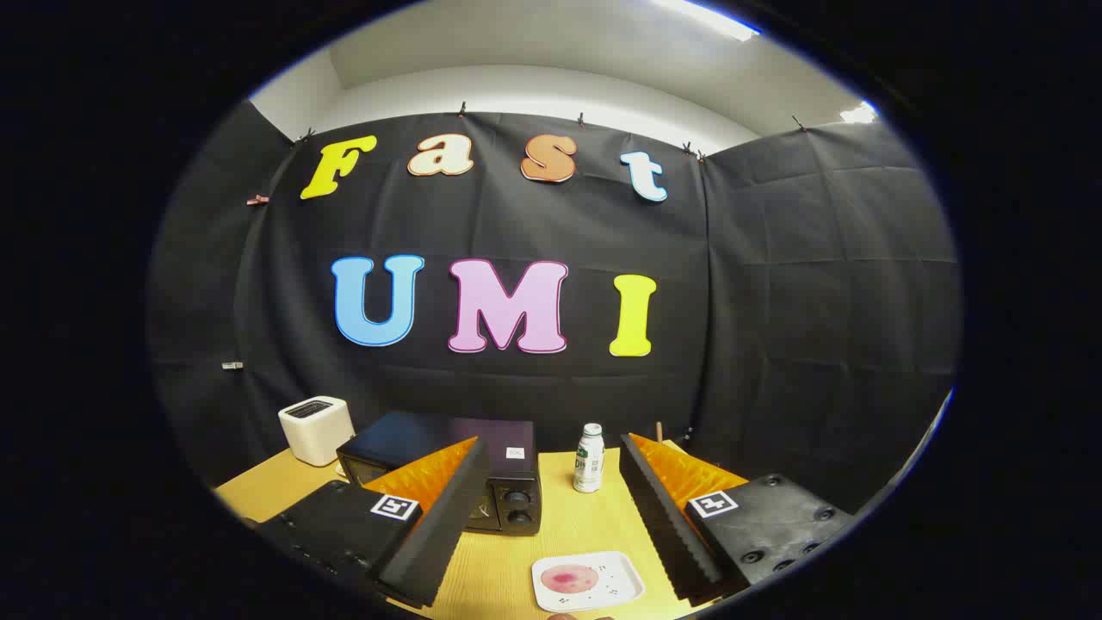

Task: Open the toaster oven, put the food inside, and close the toaster oven door.

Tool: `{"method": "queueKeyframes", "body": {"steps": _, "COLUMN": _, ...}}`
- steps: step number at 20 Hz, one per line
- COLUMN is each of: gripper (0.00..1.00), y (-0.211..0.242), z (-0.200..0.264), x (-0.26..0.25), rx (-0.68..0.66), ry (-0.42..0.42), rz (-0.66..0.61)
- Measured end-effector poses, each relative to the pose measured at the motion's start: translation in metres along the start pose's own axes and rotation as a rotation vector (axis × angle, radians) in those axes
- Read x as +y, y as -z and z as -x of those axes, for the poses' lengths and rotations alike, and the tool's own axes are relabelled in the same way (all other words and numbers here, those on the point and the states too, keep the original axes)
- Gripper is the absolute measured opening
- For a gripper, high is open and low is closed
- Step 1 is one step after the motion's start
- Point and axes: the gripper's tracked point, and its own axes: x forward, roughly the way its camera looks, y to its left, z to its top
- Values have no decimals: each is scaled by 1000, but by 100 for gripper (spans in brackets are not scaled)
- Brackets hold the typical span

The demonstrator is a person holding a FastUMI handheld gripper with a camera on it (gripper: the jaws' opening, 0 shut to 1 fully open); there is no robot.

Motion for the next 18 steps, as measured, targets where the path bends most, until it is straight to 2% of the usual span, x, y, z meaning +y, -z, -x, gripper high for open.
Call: {"method": "queueKeyframes", "body": {"steps": 18, "gripper": 98, "y": 3, "z": -1, "x": 8, "rx": 26, "ry": -13, "rz": 1}}
